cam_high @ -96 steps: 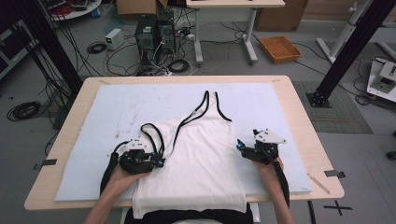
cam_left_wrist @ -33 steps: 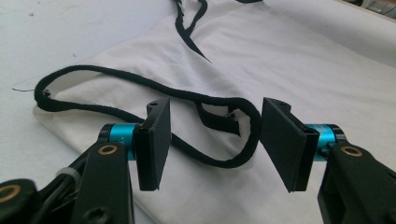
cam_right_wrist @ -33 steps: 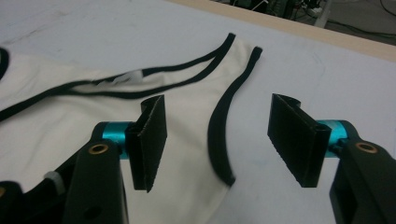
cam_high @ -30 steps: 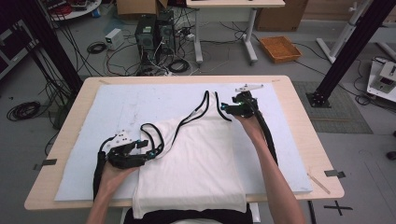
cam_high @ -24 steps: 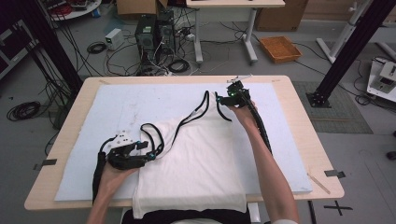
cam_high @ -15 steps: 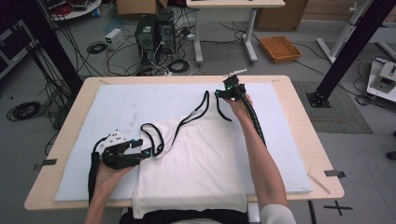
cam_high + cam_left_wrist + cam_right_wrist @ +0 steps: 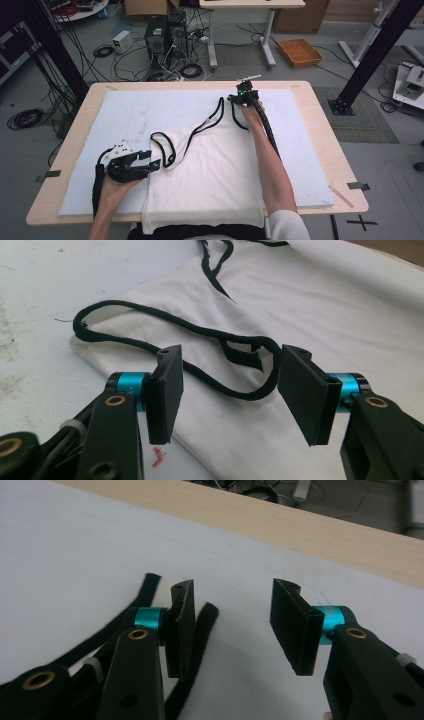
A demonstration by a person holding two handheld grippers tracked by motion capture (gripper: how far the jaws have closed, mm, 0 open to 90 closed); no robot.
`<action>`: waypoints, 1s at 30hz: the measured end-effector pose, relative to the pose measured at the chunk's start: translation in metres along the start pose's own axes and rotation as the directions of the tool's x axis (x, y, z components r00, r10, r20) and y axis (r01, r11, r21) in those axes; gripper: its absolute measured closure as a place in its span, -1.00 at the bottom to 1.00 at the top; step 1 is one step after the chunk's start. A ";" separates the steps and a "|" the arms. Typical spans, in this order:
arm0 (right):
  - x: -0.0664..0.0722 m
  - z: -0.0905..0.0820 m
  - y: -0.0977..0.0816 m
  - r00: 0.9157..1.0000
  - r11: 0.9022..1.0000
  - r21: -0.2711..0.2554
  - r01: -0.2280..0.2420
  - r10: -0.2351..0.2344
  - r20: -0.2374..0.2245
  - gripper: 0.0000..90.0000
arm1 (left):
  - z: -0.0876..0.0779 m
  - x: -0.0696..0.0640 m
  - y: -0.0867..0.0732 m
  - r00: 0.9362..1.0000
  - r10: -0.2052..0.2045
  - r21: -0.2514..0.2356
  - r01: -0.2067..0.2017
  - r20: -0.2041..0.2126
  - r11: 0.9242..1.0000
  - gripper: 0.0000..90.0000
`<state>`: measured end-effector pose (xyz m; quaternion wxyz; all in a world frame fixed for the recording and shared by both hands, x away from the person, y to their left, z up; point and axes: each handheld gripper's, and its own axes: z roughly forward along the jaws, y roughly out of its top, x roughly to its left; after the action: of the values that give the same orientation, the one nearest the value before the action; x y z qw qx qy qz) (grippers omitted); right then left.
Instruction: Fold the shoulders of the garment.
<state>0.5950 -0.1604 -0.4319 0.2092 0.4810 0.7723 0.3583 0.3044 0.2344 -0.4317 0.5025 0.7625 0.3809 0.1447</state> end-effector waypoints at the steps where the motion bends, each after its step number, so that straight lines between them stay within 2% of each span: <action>1: 0.001 0.000 0.001 1.000 1.000 -0.006 0.003 -0.003 -0.009 0.19 | 0.000 -0.001 0.000 1.000 0.004 0.000 -0.004 0.001 1.000 -0.03; 3: 0.001 0.001 0.002 1.000 1.000 -0.013 0.007 -0.007 -0.017 0.19 | 0.001 -0.002 0.000 1.000 0.007 0.002 -0.007 0.003 1.000 -0.03; 5: 0.000 0.004 0.002 1.000 1.000 0.014 0.009 -0.009 -0.015 0.18 | 0.002 -0.002 0.000 1.000 0.008 0.007 -0.008 0.003 1.000 -0.03; 7: -0.001 0.005 0.002 1.000 1.000 0.008 0.005 -0.005 -0.017 0.18 | 0.003 -0.002 -0.001 1.000 0.013 0.013 -0.013 0.004 1.000 -0.03; 9: 0.000 0.008 0.001 0.999 1.000 -0.004 -0.008 0.008 -0.049 0.18 | 0.004 -0.002 -0.001 1.000 0.005 0.015 -0.005 0.003 1.000 -0.03; 11: 0.002 0.012 -0.001 0.999 1.000 0.013 0.014 -0.014 -0.043 0.20 | 0.004 -0.002 -0.002 1.000 0.005 0.016 -0.005 0.003 1.000 -0.03; 12: 0.002 0.014 -0.003 0.999 1.000 0.023 0.011 -0.010 -0.053 0.22 | 0.005 -0.002 -0.002 1.000 0.003 0.017 -0.003 0.003 1.000 -0.03; 14: 0.002 0.019 -0.006 0.998 0.999 0.037 0.016 -0.013 -0.064 0.30 | 0.005 -0.002 -0.003 1.000 0.006 0.019 -0.006 0.000 1.000 -0.03; 15: 0.004 0.019 -0.006 0.998 0.999 0.030 0.022 -0.021 -0.054 0.35 | 0.004 -0.002 -0.003 1.000 0.006 0.019 -0.006 0.000 1.000 -0.03; 18: 0.006 0.019 -0.006 0.997 0.999 0.025 0.041 -0.039 -0.062 0.64 | 0.004 -0.001 -0.003 1.000 0.008 0.021 -0.008 -0.006 1.000 -0.03; 23: 0.011 0.019 -0.005 0.996 0.996 0.023 0.082 -0.081 -0.045 0.83 | 0.003 -0.002 -0.004 1.000 0.008 0.019 -0.008 -0.009 1.000 -0.03; 26: 0.012 0.018 -0.005 0.996 0.997 0.024 0.073 -0.072 -0.047 0.89 | 0.002 -0.001 -0.004 1.000 0.007 0.018 -0.007 -0.012 1.000 -0.03; 30: 0.008 0.014 -0.004 0.996 0.998 0.038 0.047 -0.045 -0.072 0.92 | 0.003 -0.001 -0.004 1.000 0.008 0.020 -0.008 -0.009 1.000 -0.03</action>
<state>0.5985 -0.1489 -0.4438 0.1805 0.4541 0.7970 0.3550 0.3038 0.2318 -0.4361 0.4925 0.7684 0.3815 0.1464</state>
